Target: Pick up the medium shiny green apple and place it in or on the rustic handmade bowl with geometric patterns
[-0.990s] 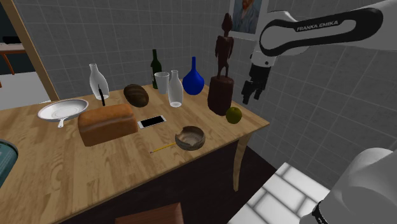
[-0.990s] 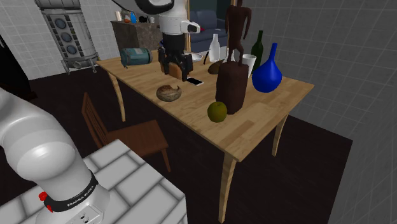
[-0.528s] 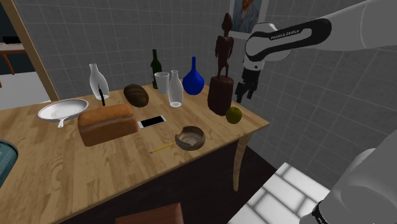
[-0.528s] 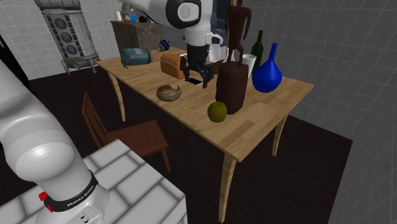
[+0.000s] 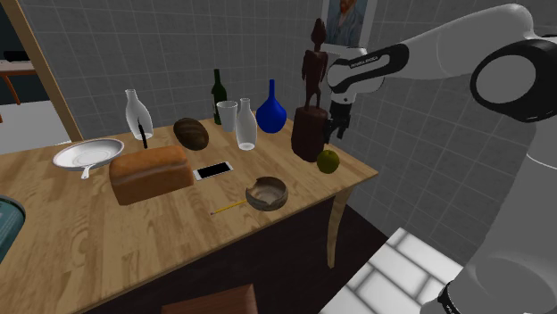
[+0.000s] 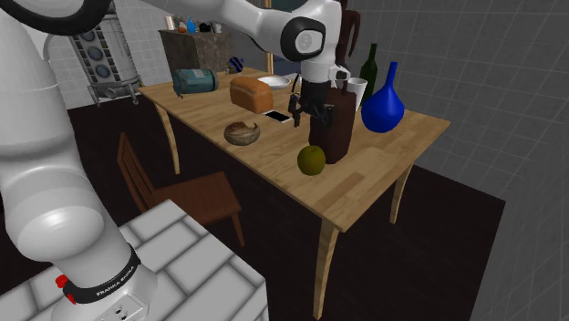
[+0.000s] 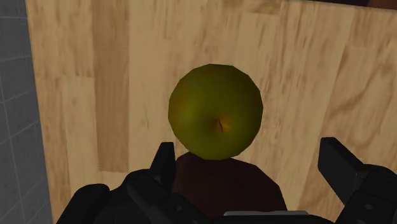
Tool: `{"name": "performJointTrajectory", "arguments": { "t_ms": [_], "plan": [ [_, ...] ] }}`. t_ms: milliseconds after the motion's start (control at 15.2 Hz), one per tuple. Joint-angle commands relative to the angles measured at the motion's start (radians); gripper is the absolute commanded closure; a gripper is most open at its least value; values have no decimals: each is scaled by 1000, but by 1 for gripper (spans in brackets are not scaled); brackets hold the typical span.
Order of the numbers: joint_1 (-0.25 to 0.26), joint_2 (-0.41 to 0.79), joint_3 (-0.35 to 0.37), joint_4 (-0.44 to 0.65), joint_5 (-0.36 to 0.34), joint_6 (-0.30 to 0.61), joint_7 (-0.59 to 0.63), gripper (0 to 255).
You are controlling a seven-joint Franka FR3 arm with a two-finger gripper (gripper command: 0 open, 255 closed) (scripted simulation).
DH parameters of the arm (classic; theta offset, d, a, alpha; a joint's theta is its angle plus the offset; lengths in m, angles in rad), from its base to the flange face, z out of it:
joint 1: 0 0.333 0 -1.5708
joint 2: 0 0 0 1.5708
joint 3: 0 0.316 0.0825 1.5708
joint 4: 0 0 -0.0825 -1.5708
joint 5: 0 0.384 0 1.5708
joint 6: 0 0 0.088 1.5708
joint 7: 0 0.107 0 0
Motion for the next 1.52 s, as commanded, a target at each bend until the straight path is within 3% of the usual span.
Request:
{"name": "performJointTrajectory", "arguments": {
  "t_ms": [0, 528, 990, 1056, 1452],
  "plan": [
    [-13, 71, -4, 72, 16, -5, -21, 0],
    [-12, 101, 1, 9, 27, 87, -28, 0],
    [-12, 102, 1, 9, 27, 87, -28, 0],
    [-12, 102, 1, 9, 27, 87, -28, 255],
    [-12, 101, 1, 8, 27, 87, -28, 255]
  ]
}}
